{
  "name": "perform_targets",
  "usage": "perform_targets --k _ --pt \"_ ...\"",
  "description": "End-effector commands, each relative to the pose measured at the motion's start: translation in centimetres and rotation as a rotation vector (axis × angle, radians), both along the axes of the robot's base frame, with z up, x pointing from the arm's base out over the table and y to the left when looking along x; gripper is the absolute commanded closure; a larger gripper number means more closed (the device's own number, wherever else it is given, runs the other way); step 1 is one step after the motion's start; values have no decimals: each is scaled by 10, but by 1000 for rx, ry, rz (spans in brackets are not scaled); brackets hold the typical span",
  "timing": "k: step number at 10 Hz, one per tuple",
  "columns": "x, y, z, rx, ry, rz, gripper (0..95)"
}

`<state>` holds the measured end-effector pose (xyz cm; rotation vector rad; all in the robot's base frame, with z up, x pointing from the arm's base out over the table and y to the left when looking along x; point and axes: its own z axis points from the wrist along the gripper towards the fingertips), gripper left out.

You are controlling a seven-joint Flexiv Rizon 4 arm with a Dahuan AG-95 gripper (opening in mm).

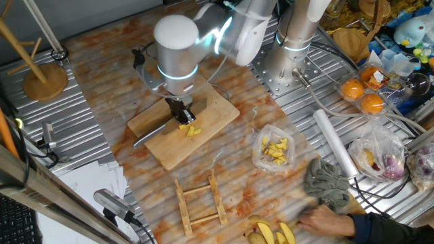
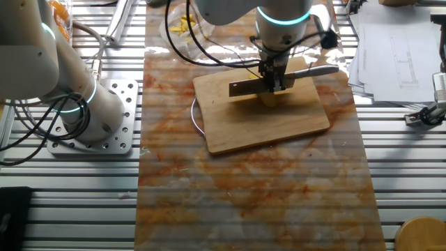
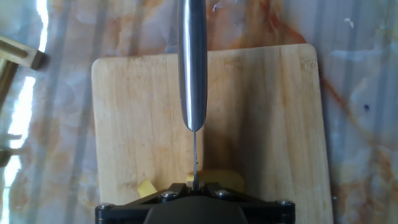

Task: Chop the potatoes

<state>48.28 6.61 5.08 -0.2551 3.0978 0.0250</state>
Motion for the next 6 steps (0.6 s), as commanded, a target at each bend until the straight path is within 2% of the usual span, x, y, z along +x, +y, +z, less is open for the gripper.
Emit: perform_targets --k 1,3,5,6 --pt "-2 0 3 -11 -15 3 950" --pt "-2 0 1 -14 -15 9 950" --pt "-2 0 -5 -17 -24 9 950" --pt "-2 0 -8 -30 -22 9 950"
